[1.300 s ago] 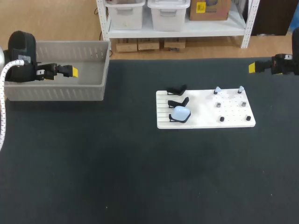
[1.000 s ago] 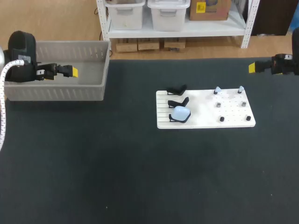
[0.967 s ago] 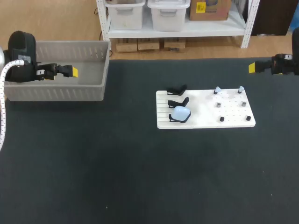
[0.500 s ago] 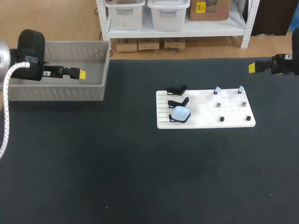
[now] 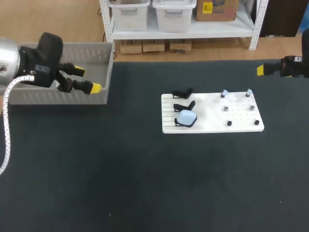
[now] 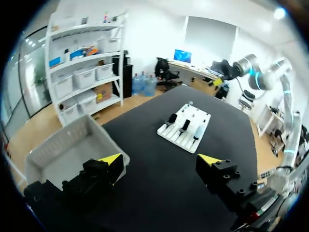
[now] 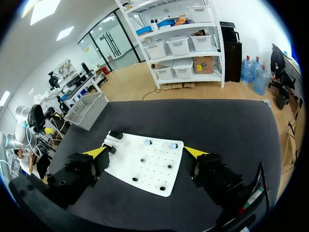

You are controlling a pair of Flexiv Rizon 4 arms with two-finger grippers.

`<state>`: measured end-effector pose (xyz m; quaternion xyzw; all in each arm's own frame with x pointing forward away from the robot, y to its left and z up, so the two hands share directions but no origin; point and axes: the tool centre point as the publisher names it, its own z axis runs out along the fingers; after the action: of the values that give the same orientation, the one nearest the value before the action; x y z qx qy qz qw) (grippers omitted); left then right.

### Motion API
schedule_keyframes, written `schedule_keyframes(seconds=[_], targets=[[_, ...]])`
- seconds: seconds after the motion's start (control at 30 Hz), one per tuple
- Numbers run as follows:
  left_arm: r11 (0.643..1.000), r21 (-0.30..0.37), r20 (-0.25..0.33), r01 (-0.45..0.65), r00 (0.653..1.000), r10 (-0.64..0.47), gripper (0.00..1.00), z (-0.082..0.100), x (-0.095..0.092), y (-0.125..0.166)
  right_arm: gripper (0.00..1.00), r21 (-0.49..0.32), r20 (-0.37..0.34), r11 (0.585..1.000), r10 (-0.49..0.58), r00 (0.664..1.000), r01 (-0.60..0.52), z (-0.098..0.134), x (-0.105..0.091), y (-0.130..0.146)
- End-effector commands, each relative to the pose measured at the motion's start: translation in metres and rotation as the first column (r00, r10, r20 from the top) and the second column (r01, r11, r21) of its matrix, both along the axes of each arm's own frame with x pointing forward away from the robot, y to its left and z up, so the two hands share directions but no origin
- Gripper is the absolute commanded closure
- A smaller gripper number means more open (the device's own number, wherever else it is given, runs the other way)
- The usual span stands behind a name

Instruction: Pick up each earbud case from the left stands, insert the matching earbuds, close the lid, and place the case in the box.

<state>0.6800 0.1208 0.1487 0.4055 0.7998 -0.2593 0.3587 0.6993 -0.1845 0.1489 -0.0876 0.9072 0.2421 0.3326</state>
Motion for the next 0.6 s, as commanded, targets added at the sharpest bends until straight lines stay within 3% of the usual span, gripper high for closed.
schedule_keyframes(seconds=[0.03, 0.27, 0.6], targets=[[0.979, -0.047, 0.007, 0.197, 0.98, -0.197, 0.0, -0.01, 0.003, -0.009, 0.0, -0.001, -0.001, 1.0, -0.001, 1.0, 0.001, 0.0, 0.0, 0.0], [0.956, -0.049, 0.05, 0.29, 0.956, -0.288, 0.0, -0.018, -0.006, -0.028, 0.0, -0.001, -0.001, 1.0, -0.001, 1.0, 0.001, 0.0, 0.0, 0.0], [0.95, -0.061, 0.063, 0.306, 0.951, -0.302, 0.0, -0.023, -0.006, -0.031, 0.0, -0.001, -0.001, 1.0, -0.001, 1.0, 0.001, 0.0, 0.0, 0.0]])
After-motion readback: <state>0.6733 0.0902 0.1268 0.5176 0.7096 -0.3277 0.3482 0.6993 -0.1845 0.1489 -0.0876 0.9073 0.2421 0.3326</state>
